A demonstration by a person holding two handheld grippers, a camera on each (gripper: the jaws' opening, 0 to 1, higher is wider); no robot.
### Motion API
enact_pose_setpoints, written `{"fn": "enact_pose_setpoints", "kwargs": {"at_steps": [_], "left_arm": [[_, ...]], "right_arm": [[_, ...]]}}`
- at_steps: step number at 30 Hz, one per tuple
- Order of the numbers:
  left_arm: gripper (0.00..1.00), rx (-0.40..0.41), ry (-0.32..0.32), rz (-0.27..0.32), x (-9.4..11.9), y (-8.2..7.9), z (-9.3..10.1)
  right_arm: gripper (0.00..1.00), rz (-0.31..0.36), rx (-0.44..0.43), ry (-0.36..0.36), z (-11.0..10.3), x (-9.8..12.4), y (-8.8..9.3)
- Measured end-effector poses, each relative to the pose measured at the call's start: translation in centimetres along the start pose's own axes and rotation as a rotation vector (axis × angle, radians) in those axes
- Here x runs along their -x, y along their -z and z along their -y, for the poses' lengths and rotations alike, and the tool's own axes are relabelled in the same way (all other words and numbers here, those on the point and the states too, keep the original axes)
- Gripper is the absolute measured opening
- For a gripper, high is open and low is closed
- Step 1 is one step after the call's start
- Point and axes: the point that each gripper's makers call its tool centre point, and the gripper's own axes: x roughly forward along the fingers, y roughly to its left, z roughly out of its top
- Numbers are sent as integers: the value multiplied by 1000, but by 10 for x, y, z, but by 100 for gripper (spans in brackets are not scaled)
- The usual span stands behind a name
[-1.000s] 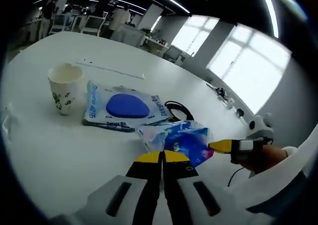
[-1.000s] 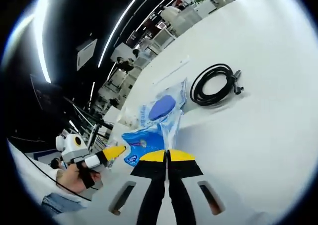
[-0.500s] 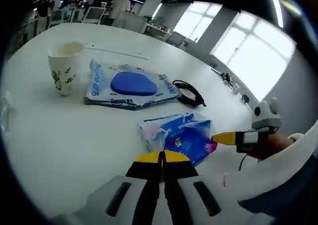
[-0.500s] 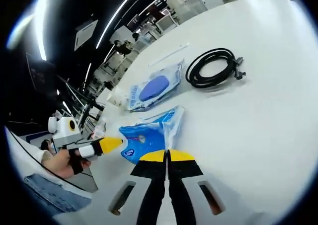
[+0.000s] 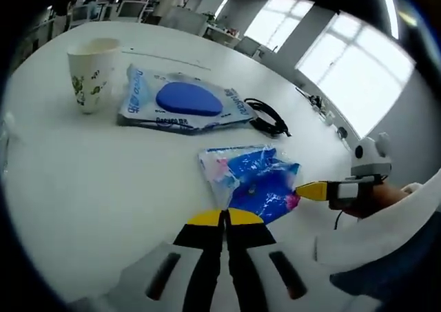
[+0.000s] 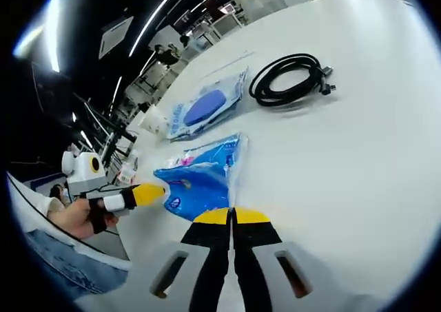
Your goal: Arrange the tabletop items into an orderly group along one side of the table until the central work area is clear of visible clutter.
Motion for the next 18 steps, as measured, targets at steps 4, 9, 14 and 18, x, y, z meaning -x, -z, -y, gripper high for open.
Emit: {"fn": "enact_pose_setpoints", "kwargs": {"at_steps": [4, 9, 14, 18], "left_arm": [[0, 3, 4, -9, -2, 3, 0], [7, 3, 24, -21, -2, 7, 5], [25, 12, 57, 2, 2, 2, 16], [33, 5, 59, 27, 11, -3, 17]], "right_arm": [[0, -25, 16, 6, 1, -1, 6], [4, -34, 27, -12, -5, -2, 9], [20, -47, 102, -47, -19, 1, 11], [33, -34, 164, -60, -26, 10, 12]]}}
